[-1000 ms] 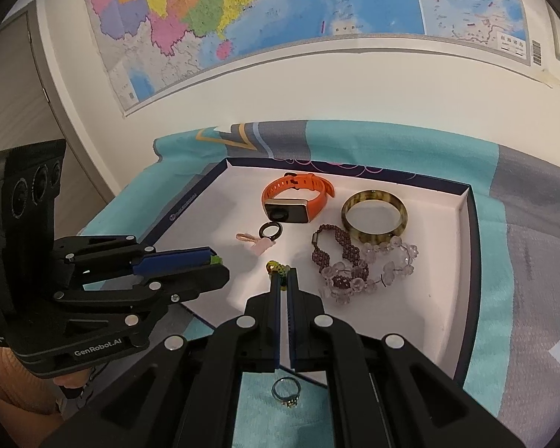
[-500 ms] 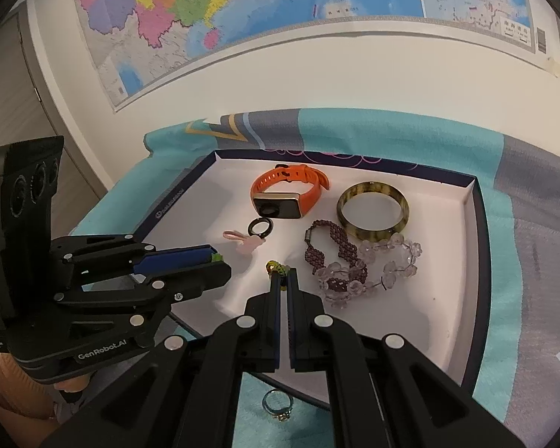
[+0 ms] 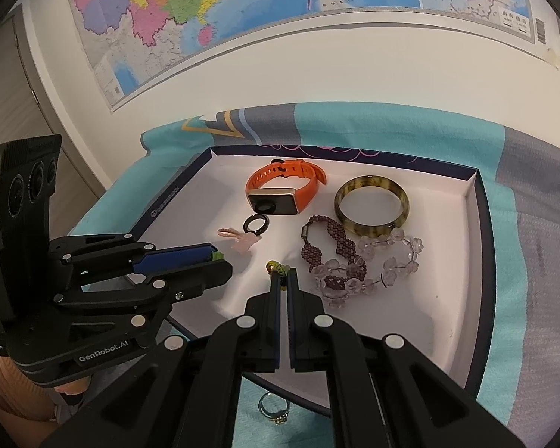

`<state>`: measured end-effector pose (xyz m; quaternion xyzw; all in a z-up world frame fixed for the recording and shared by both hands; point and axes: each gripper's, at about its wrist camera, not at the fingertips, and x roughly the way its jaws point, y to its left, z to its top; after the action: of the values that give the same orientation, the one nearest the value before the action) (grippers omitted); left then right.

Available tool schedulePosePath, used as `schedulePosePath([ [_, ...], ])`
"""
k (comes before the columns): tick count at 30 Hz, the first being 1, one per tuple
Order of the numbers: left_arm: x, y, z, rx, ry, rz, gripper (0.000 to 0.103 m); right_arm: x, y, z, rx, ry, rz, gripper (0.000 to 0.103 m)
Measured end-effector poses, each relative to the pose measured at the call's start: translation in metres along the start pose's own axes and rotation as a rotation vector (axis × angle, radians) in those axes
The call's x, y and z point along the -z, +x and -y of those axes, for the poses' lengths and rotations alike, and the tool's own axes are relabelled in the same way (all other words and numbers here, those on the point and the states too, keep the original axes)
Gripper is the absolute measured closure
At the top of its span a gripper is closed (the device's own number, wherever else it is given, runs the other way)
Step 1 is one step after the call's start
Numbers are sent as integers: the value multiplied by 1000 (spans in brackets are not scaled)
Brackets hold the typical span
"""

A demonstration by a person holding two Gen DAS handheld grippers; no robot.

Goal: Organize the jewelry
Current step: 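Carry the amber ring over the box with the right tool while the left carries the hair tie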

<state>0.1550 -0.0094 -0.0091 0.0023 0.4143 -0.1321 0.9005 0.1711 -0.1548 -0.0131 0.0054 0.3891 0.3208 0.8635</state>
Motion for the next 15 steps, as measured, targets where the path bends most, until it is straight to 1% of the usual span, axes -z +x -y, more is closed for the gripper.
schedulePosePath([
  [15,-2,6,0,-11,1,-10,85,-3,4,5,6,18,0,101],
])
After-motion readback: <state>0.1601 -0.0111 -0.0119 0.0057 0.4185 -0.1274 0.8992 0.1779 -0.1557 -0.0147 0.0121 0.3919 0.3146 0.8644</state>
